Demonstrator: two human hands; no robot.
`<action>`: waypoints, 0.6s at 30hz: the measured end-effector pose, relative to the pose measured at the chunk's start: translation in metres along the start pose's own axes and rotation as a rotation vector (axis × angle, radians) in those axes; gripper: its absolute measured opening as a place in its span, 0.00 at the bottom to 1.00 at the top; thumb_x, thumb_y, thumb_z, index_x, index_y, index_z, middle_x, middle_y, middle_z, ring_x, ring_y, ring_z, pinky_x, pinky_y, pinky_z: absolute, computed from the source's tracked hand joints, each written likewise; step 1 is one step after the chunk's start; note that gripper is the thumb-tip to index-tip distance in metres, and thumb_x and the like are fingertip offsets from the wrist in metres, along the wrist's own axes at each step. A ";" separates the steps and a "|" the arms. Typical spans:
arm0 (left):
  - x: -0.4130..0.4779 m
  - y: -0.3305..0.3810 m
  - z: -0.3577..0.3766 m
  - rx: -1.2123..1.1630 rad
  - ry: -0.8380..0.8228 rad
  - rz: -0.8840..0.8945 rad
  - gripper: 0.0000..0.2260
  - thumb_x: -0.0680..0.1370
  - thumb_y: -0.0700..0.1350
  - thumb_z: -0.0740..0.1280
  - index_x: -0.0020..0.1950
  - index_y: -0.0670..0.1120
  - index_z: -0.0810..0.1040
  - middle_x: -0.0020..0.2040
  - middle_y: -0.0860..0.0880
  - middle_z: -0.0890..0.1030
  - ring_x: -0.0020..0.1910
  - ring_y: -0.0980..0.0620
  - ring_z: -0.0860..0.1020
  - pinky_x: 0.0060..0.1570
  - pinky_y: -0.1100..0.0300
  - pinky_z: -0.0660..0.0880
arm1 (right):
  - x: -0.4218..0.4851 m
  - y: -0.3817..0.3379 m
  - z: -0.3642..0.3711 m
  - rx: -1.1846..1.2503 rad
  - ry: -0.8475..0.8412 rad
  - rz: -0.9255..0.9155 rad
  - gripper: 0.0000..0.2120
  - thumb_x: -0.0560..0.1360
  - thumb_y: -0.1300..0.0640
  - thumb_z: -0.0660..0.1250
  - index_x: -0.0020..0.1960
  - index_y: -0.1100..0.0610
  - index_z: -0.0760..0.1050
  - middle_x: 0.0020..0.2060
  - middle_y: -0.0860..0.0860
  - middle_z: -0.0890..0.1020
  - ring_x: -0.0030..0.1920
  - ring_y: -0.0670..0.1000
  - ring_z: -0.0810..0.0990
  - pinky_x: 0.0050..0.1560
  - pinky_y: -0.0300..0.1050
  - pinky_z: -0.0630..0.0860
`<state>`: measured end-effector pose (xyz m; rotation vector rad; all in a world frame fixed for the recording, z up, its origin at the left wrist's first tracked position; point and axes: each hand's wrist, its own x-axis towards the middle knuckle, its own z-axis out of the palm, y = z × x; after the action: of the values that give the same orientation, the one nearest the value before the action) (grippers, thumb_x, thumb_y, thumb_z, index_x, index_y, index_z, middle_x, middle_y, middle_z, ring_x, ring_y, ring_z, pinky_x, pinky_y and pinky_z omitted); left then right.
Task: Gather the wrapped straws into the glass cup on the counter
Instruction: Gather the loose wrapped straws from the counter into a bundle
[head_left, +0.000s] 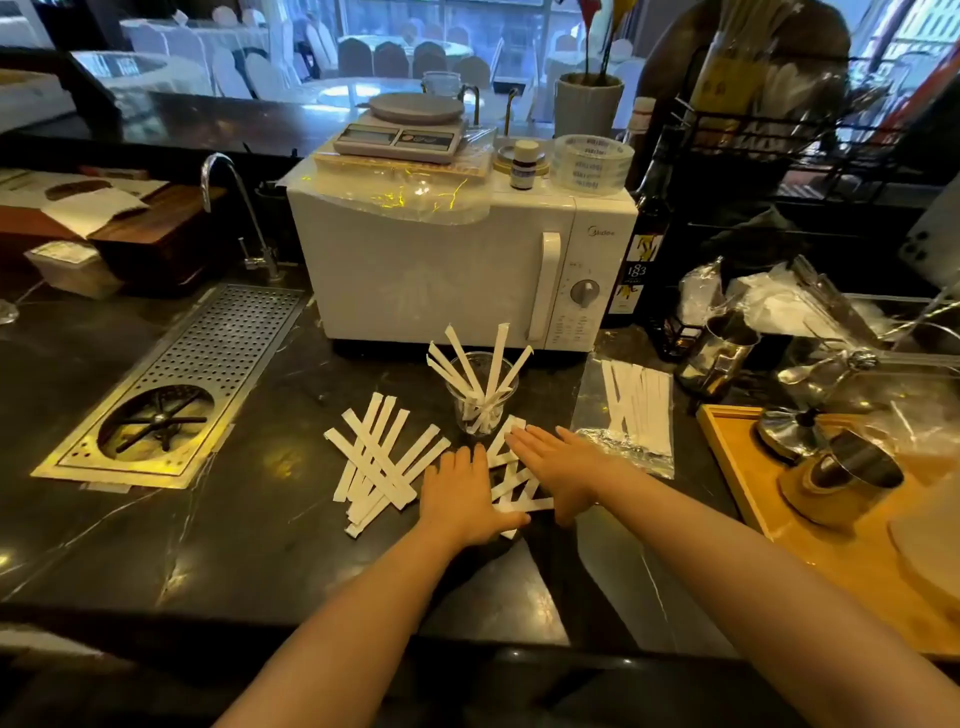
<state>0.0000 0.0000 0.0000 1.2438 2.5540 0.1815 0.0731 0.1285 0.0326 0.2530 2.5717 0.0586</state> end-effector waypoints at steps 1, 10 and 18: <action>0.002 0.000 0.000 0.016 -0.018 -0.014 0.46 0.66 0.69 0.62 0.74 0.44 0.52 0.74 0.43 0.61 0.72 0.43 0.60 0.68 0.48 0.63 | 0.004 -0.001 -0.001 -0.036 -0.016 -0.014 0.54 0.67 0.57 0.73 0.75 0.57 0.35 0.77 0.55 0.40 0.76 0.55 0.39 0.75 0.56 0.43; 0.015 0.007 0.005 0.099 -0.067 -0.079 0.48 0.66 0.68 0.64 0.74 0.41 0.50 0.74 0.41 0.60 0.72 0.42 0.60 0.68 0.47 0.60 | 0.032 0.003 -0.005 -0.154 -0.088 -0.059 0.52 0.69 0.56 0.71 0.75 0.57 0.34 0.76 0.55 0.40 0.76 0.56 0.39 0.74 0.56 0.41; 0.019 0.011 0.003 0.103 -0.079 -0.090 0.40 0.67 0.64 0.65 0.70 0.41 0.59 0.69 0.41 0.66 0.68 0.43 0.64 0.64 0.48 0.63 | 0.038 0.007 -0.004 -0.185 -0.066 -0.074 0.51 0.67 0.54 0.72 0.75 0.55 0.39 0.77 0.55 0.46 0.77 0.56 0.43 0.75 0.57 0.44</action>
<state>-0.0023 0.0213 -0.0041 1.1441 2.5727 -0.0189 0.0404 0.1429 0.0166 0.0893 2.4880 0.2547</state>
